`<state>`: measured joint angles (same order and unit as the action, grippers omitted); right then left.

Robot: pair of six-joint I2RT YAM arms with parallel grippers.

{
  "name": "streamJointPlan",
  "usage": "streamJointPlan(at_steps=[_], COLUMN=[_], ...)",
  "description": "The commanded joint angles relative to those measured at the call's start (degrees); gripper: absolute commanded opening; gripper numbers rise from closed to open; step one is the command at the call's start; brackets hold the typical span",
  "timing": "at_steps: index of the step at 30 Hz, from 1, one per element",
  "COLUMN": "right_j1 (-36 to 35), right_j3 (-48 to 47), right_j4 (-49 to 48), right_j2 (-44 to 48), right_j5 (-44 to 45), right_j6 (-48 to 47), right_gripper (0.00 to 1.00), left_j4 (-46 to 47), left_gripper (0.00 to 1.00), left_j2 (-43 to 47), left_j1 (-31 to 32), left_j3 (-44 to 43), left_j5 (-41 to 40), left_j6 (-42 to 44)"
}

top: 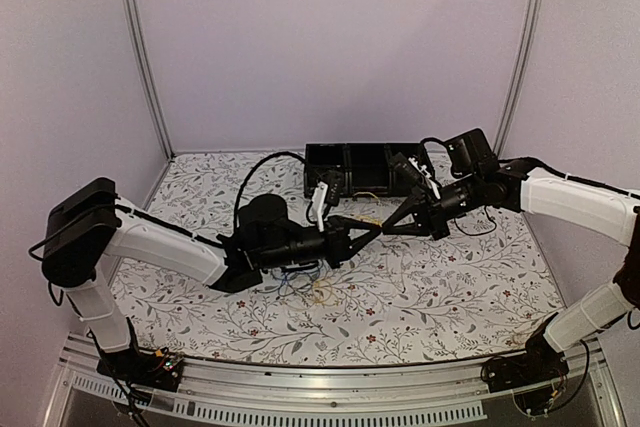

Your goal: Untangle the cables

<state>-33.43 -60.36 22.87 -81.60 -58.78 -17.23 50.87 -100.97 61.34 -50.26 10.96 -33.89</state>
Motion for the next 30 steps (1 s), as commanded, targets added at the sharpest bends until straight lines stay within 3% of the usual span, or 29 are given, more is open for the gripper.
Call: streamJointPlan(at_steps=[1, 9, 17, 23, 30], right_j1=[-1.42, 0.24, 0.57, -1.14, -3.09], right_j3=[0.53, 1.37, 1.90, -1.82, -4.40], right_j4=[-2.22, -3.68, -5.88, -1.65, 0.70], right_j2=[0.37, 1.75, 0.98, -0.05, -3.34], right_j5=[-4.71, -2.68, 1.83, 3.48, 3.44], right_j6=[0.62, 1.35, 3.61, -0.51, -1.92], right_gripper=[0.00, 0.00, 0.00, 0.30, 0.37], left_j4=[4.49, 4.14, 6.68, 5.34, 2.19], left_gripper=[0.00, 0.00, 0.00, 0.00, 0.00], left_j2=[-1.19, 4.17, 5.46, 3.57, 1.96], left_j1=[-0.85, -1.63, -1.75, -1.46, -0.37], left_j3=[-0.77, 6.21, 8.23, 6.14, 2.46], left_j5=[-0.54, -10.58, -11.52, -7.84, -5.09], left_j6=[0.11, -0.01, 1.24, 2.27, 4.58])
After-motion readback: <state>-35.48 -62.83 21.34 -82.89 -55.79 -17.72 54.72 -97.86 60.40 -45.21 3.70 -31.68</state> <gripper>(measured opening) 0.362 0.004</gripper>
